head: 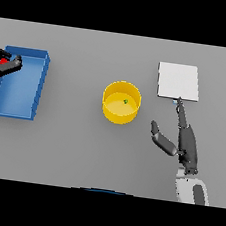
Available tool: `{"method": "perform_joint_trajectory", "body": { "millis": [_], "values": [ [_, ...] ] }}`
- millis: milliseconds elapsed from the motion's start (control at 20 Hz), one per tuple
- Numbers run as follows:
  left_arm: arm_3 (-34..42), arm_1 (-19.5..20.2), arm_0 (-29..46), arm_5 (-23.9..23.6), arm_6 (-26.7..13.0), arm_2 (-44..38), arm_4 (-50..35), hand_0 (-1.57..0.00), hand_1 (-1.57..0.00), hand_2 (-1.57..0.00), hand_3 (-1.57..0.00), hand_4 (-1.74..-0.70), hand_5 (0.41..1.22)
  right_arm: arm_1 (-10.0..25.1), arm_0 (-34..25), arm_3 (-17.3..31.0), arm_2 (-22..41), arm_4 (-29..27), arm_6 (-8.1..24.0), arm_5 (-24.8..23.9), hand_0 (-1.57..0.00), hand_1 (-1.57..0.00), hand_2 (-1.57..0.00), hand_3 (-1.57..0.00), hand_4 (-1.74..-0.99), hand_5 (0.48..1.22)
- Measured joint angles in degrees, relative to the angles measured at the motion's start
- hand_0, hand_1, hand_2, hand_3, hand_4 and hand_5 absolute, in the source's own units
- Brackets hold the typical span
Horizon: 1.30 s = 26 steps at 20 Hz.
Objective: Pick up the red beaker and tilt it to pour out 1 green nut into yellow bowl. Pick up the yellow bowl and place it on the metallic measuring scale.
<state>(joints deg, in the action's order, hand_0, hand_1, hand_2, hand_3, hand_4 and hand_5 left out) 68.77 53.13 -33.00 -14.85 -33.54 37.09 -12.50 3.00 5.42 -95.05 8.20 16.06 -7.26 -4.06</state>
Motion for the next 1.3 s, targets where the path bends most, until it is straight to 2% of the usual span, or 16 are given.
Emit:
{"method": "perform_joint_trajectory", "body": {
  "millis": [100,250,450,550,600,650,750,900,1050,1150,1300],
  "values": [
    [0.0,0.2,0.0,1.8,1.1,-0.3,-1.1,-0.30,-0.25,-0.25,-0.24,-0.83,0.688,0.8,0.2,-0.1,-0.7,-0.8,-0.6,0.4,0.00,0.00,0.00,0.00,-1.189,0.666],
    [-0.2,0.3,0.1,2.1,1.9,-0.9,-1.8,-0.16,-0.13,-0.13,-0.12,-0.80,0.678,0.2,1.0,-0.9,0.6,0.3,-0.2,0.5,0.00,0.00,0.00,0.00,-1.187,0.663],
    [-0.6,-0.5,0.1,0.0,4.0,-2.1,-2.1,-0.06,-0.05,-0.05,-0.05,-0.79,0.674,0.6,0.1,-1.1,0.9,2.5,2.4,-0.6,0.00,0.00,0.00,0.00,-1.203,0.660],
    [-0.7,-0.8,-0.2,-0.5,5.7,-2.7,-2.4,-0.04,-0.03,-0.03,-0.03,-0.78,0.674,1.0,-0.4,-0.9,1.6,4.0,3.5,-0.5,0.00,0.00,0.00,0.00,-1.175,0.677],
    [-1.1,-0.7,-0.3,-0.8,5.9,-2.7,-2.1,-0.03,-0.03,-0.03,-0.02,-0.78,0.679,1.6,-1.8,0.0,1.8,3.4,2.7,0.9,0.00,0.00,0.00,0.00,-1.162,0.694],
    [-0.8,-1.4,-0.7,-1.1,5.8,-2.7,-2.2,-0.03,-0.02,-0.02,-0.02,-0.78,0.685,2.2,-3.0,0.1,2.4,3.5,1.8,2.2,0.00,0.00,0.00,0.00,-1.180,0.708],
    [-1.7,-1.8,-0.9,-0.7,5.7,-2.4,-2.2,-0.02,-0.01,-0.01,-0.01,-0.78,0.700,5.0,-5.6,-0.1,3.6,5.5,1.6,4.4,0.00,0.00,0.00,0.00,-1.221,0.709],
    [-2.3,-1.9,-0.8,-0.2,6.1,-2.5,-2.4,-0.01,-0.01,-0.01,-0.01,-0.79,0.709,9.1,-10.1,1.5,5.0,7.9,4.0,8.5,0.00,0.00,0.00,0.00,-1.268,0.691],
    [-1.8,-2.0,-0.9,-0.3,6.4,-2.4,-2.4,0.00,0.00,0.00,0.00,-0.80,0.708,13.0,-15.4,3.0,8.8,14.6,5.8,11.2,0.00,0.00,0.00,0.00,-1.279,0.671],
    [-2.1,-2.4,-1.2,-0.2,6.2,-2.2,-2.3,0.00,0.00,0.00,0.00,-0.79,0.712,15.8,-19.1,4.6,11.4,18.6,4.9,13.3,0.00,0.00,0.00,0.00,-1.276,0.668],
    [-1.5,-1.6,-0.8,-0.5,6.1,-2.2,-2.2,0.00,0.00,0.00,0.00,-0.80,0.721,17.5,-24.7,7.2,15.4,22.9,4.1,16.7,0.00,0.00,0.00,0.00,-1.269,0.662]
  ]
}}
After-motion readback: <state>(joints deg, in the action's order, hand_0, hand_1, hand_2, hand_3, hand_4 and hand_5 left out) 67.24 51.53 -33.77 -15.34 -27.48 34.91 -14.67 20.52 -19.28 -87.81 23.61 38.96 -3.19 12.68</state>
